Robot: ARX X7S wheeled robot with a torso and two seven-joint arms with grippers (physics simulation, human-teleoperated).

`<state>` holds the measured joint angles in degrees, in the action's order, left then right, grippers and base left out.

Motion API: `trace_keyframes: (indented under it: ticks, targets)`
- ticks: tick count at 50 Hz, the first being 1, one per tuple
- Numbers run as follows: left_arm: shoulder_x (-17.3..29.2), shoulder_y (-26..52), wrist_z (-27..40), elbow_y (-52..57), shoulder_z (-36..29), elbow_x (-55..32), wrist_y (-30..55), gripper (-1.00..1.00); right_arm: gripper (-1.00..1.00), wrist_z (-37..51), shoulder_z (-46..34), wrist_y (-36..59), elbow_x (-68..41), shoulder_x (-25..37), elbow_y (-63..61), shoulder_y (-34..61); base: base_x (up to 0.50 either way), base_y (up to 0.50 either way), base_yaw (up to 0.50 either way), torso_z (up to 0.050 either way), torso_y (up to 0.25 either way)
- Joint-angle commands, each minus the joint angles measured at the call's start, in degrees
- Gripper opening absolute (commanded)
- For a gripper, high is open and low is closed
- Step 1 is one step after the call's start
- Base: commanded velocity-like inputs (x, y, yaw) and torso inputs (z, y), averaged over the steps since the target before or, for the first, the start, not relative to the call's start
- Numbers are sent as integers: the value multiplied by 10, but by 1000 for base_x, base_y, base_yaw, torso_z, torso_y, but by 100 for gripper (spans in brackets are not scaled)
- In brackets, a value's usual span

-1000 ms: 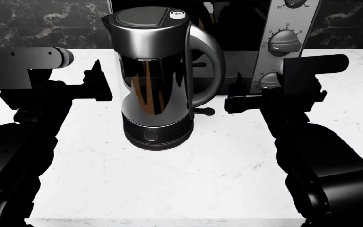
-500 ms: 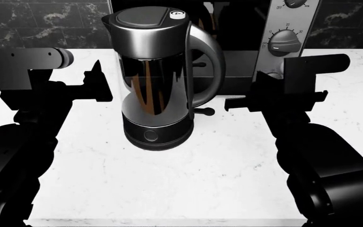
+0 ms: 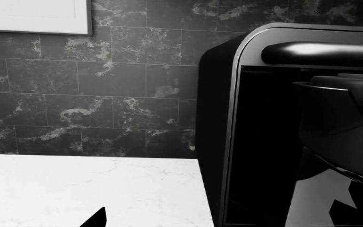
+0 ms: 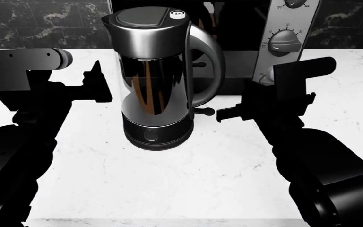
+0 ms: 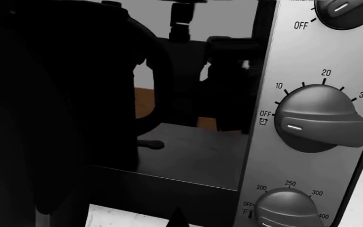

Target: Press down the lever to turn on the electric kettle.

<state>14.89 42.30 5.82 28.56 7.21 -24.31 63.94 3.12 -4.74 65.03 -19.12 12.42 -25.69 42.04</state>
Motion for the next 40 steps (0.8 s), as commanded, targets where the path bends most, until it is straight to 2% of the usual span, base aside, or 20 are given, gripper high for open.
trace_keyframes:
  ticks: [1,40]
  targets:
    - [1,2,3,1,1,-4,1,100,-100,-11,-7,15,-15,6,-12,-3,0,0,0,0,0]
    - [4,0,11,-4,-2,-14,-3,100,-100,-11,-34,94,-56,-7,-19,24,0,0,0,0,0]
